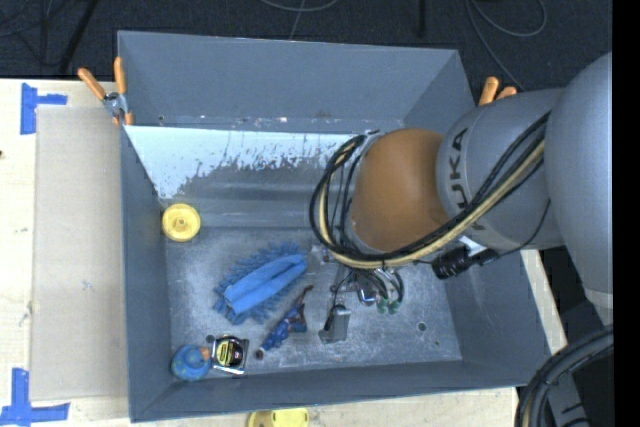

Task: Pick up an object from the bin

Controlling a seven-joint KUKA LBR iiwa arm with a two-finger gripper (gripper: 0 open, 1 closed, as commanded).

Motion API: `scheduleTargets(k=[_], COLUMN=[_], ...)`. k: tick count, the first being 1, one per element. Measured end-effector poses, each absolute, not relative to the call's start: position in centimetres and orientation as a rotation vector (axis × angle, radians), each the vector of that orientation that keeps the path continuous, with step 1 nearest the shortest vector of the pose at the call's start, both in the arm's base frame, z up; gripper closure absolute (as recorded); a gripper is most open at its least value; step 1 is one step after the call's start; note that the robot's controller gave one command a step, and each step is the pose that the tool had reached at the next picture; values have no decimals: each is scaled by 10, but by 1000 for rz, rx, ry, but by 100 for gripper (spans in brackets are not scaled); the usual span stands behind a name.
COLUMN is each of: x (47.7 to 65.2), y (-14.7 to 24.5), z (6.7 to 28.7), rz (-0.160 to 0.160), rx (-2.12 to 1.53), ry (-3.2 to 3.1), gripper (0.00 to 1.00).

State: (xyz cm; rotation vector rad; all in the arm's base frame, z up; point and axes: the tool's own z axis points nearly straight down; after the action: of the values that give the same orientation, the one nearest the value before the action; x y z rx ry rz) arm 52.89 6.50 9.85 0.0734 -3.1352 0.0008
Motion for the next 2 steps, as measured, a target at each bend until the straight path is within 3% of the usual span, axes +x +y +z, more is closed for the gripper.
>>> scheduleTargets(k=[1, 2], x=[549, 587], y=[73, 101], z=[88, 77], rz=[-2, 0], rx=[349, 642], ry=[-3121, -3077], gripper=[0, 0])
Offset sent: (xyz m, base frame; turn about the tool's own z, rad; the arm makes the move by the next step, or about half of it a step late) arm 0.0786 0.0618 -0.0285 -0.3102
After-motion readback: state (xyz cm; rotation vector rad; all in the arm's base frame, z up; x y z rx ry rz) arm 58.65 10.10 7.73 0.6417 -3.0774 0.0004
